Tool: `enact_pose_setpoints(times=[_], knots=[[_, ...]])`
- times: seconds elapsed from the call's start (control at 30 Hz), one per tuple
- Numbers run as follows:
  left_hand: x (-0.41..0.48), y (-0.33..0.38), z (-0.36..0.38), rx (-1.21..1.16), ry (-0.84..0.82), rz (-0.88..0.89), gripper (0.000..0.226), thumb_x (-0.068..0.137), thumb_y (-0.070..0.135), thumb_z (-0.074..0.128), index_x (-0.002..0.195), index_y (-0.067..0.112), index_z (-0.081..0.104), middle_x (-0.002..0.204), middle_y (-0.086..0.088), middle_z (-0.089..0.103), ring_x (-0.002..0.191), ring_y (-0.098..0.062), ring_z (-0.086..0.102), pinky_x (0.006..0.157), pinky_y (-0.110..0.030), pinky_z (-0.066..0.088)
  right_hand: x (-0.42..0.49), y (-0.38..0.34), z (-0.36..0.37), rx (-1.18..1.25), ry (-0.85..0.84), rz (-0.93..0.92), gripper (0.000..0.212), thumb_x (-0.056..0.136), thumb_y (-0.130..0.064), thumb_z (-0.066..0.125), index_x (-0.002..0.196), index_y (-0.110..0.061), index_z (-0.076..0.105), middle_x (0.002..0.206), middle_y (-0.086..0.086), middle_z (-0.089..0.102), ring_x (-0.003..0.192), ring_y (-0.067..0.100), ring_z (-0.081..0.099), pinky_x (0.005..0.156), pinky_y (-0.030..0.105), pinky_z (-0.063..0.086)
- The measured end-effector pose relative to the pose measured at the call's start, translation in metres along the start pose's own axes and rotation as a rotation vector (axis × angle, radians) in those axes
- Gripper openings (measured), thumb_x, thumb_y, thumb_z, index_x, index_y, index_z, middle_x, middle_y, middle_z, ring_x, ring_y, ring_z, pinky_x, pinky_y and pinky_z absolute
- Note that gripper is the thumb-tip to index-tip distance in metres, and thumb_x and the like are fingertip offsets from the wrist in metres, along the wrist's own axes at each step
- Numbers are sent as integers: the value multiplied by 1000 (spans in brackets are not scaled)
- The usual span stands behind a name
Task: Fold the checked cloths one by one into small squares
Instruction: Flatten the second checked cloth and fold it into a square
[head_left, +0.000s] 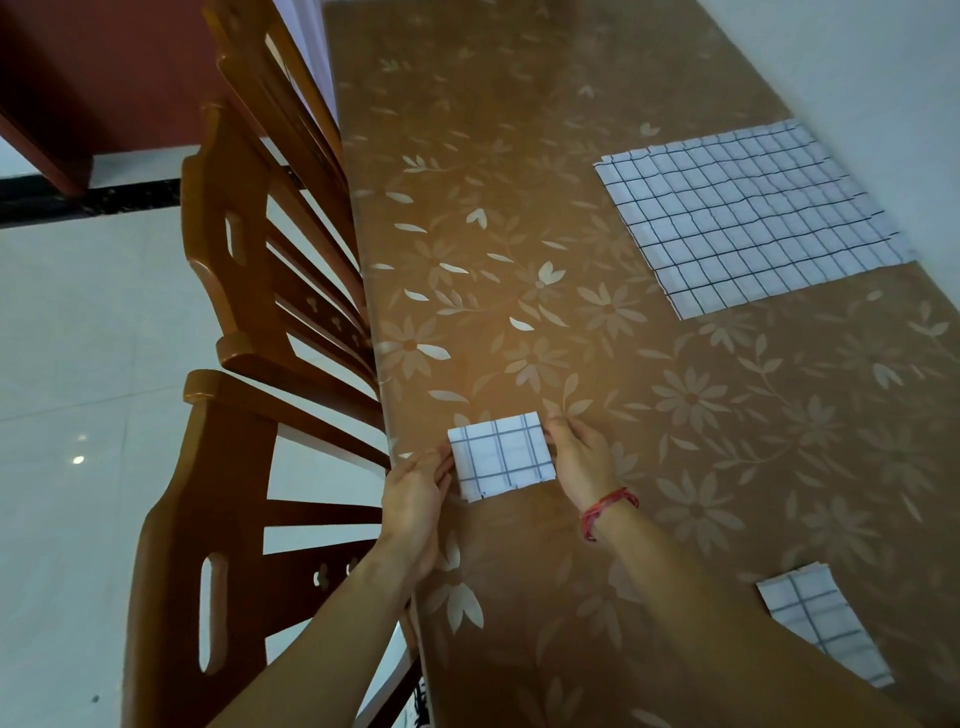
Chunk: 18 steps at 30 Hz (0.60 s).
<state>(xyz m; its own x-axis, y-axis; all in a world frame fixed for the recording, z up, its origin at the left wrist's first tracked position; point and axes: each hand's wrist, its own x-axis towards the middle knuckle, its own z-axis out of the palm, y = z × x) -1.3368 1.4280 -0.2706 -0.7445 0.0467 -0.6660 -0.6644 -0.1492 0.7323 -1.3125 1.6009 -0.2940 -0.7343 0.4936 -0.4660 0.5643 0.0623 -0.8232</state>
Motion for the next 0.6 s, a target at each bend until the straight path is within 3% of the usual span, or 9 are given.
enact_pose_setpoints(times=[0.23, 0.3, 0.37, 0.47, 0.6], knots=[[-2, 1, 1, 37, -1, 11, 26, 102, 14, 42, 102, 21, 67, 108, 3, 70, 105, -10, 64, 93, -27, 50, -4, 3, 0, 4, -41, -15, 34, 98, -40, 40, 97, -23, 70, 93, -2, 72, 92, 15, 66, 77, 26, 49], [-2, 2, 1, 49, 2, 16, 27, 102, 15, 43, 100, 22, 69, 106, 3, 71, 103, -10, 64, 90, -27, 50, -5, 3, -1, 6, -49, -18, 33, 98, -40, 41, 97, -24, 69, 95, -3, 71, 95, 15, 65, 80, 27, 49], [-3, 4, -1, 90, 9, 7, 26, 100, 18, 47, 92, 24, 71, 102, 2, 71, 102, -13, 64, 87, -29, 50, -9, -1, -3, 2, -49, -35, 32, 99, -40, 41, 110, -25, 67, 108, -7, 69, 105, 12, 61, 87, 26, 46], [-3, 10, -7, 272, -8, 55, 21, 99, 27, 50, 93, 31, 70, 107, 4, 69, 107, -17, 62, 94, -36, 50, -18, -8, -10, -51, -35, -78, 40, 101, -37, 42, 137, -23, 50, 126, -14, 53, 118, 4, 46, 97, 23, 34], [-17, 30, -14, 587, -106, 288, 16, 100, 30, 48, 110, 39, 58, 119, 17, 56, 112, -9, 51, 92, -26, 41, -32, -18, -17, -129, -80, -131, 43, 99, -36, 45, 141, -25, 44, 134, -13, 49, 127, 8, 45, 100, 25, 36]])
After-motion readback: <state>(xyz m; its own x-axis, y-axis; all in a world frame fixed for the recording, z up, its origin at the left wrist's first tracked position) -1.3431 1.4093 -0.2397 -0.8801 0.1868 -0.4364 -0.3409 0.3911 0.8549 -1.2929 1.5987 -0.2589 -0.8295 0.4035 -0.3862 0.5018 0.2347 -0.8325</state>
